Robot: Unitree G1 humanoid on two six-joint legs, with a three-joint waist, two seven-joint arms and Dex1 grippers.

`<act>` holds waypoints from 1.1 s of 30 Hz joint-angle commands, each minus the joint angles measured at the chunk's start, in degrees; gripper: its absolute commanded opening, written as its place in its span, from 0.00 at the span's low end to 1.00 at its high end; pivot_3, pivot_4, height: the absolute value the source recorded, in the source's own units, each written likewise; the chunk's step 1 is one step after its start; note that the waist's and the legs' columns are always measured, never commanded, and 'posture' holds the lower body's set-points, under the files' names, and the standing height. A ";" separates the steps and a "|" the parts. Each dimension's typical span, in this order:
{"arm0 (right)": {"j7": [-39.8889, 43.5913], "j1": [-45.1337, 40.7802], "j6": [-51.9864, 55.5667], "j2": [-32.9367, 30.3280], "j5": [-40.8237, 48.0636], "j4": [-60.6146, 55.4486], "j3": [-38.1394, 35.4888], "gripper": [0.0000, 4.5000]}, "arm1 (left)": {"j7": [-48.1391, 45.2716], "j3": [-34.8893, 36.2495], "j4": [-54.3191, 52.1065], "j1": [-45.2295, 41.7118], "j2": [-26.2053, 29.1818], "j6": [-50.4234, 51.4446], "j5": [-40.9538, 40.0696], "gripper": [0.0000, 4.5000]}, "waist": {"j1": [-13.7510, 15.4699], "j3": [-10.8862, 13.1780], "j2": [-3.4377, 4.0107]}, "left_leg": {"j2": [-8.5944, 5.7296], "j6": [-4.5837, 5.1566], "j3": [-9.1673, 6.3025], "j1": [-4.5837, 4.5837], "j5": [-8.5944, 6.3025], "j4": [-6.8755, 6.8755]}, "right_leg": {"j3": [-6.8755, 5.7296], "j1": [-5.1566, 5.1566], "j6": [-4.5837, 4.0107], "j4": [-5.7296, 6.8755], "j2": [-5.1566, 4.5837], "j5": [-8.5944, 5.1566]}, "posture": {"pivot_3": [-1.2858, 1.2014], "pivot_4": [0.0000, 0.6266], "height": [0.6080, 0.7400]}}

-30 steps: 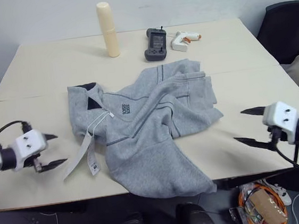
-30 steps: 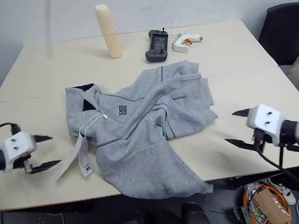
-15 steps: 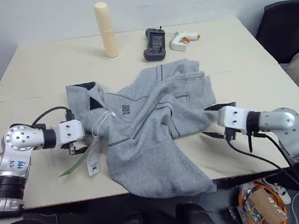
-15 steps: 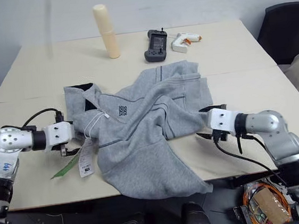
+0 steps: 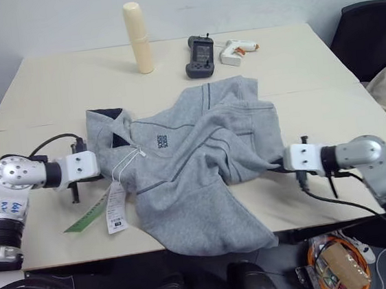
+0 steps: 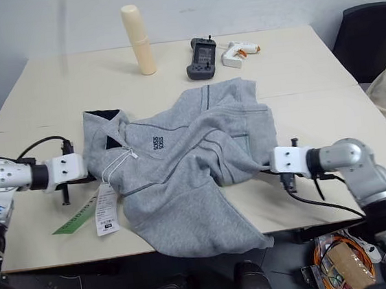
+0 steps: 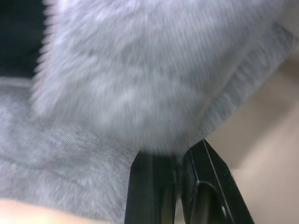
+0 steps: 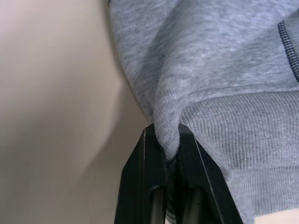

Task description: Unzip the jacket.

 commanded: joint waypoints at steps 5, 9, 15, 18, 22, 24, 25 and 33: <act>4.81 15.13 9.93 -8.44 9.77 -16.11 -10.43 0.00 | -4.14 4.76 -4.52 8.90 6.10 3.66 -4.34 0.01 | -0.10 0.00 -0.01 | 0.05 -0.02 -0.02 0.02 -0.03 -0.04 | -0.08 0.00 0.00 -0.01 -0.06 0.00 | 0.52 0.24 1.00; 2.69 21.96 12.25 -8.48 10.87 -21.39 -13.79 0.00 | -3.48 7.64 -9.37 15.38 8.76 7.81 -5.78 0.01 | -0.17 -0.01 -0.01 | 0.10 -0.03 0.02 0.05 -0.08 -0.04 | -0.27 0.02 0.00 -0.04 -0.06 0.00 | 0.52 0.24 1.00; -4.41 22.01 12.61 -4.32 7.80 -20.97 -12.31 0.00 | -0.76 7.54 -12.54 16.98 6.69 10.98 -5.76 0.01 | -0.02 -0.03 -0.05 | 0.09 -0.04 0.02 0.10 -0.11 -0.02 | -0.25 0.04 -0.01 -0.07 -0.09 0.00 | 0.52 0.24 1.00; -4.29 21.22 14.08 -4.22 8.24 -20.13 -12.00 0.17 | -1.11 7.49 -14.88 16.79 5.49 14.39 -7.23 0.00 | 0.00 -0.03 -0.05 | 0.08 -0.04 0.04 0.10 -0.11 -0.02 | -0.24 0.04 -0.01 -0.03 -0.10 0.00 | 0.52 0.24 1.00; -0.48 22.83 15.46 -6.53 11.24 -21.33 -14.51 0.45 | -2.66 9.08 -16.52 18.94 6.74 16.09 -8.33 0.24 | 0.19 -0.03 -0.05 | 0.08 -0.03 0.03 0.09 -0.12 -0.01 | -0.25 0.05 -0.01 -0.02 -0.09 0.00 | 0.52 0.24 1.00; 1.65 22.84 16.62 -8.02 13.15 -21.95 -15.95 0.60 | -4.25 10.55 -16.90 20.51 8.41 17.02 -9.16 0.38 | 0.12 -0.03 -0.05 | 0.08 -0.01 0.03 0.09 -0.13 -0.01 | -0.24 0.05 -0.01 -0.03 -0.09 0.00 | 0.52 0.24 1.00; 2.34 22.77 16.94 -8.57 13.83 -22.14 -16.35 0.68 | -4.95 11.05 -17.12 21.10 9.06 17.60 -9.61 0.46 | 0.08 -0.03 -0.05 | 0.08 -0.01 0.03 0.09 -0.13 -0.01 | -0.24 0.05 -0.01 -0.03 -0.09 0.00 | 0.52 0.24 1.00; 6.23 -3.91 24.45 -7.17 19.64 -14.45 -11.12 1.00 | -19.24 10.97 -17.25 3.80 12.78 39.20 -22.72 0.99 | 0.02 0.08 -0.06 | 0.13 -0.06 0.03 0.05 -0.15 0.07 | -0.32 -0.04 -0.07 -0.19 -0.07 -0.03 | 0.52 0.24 1.00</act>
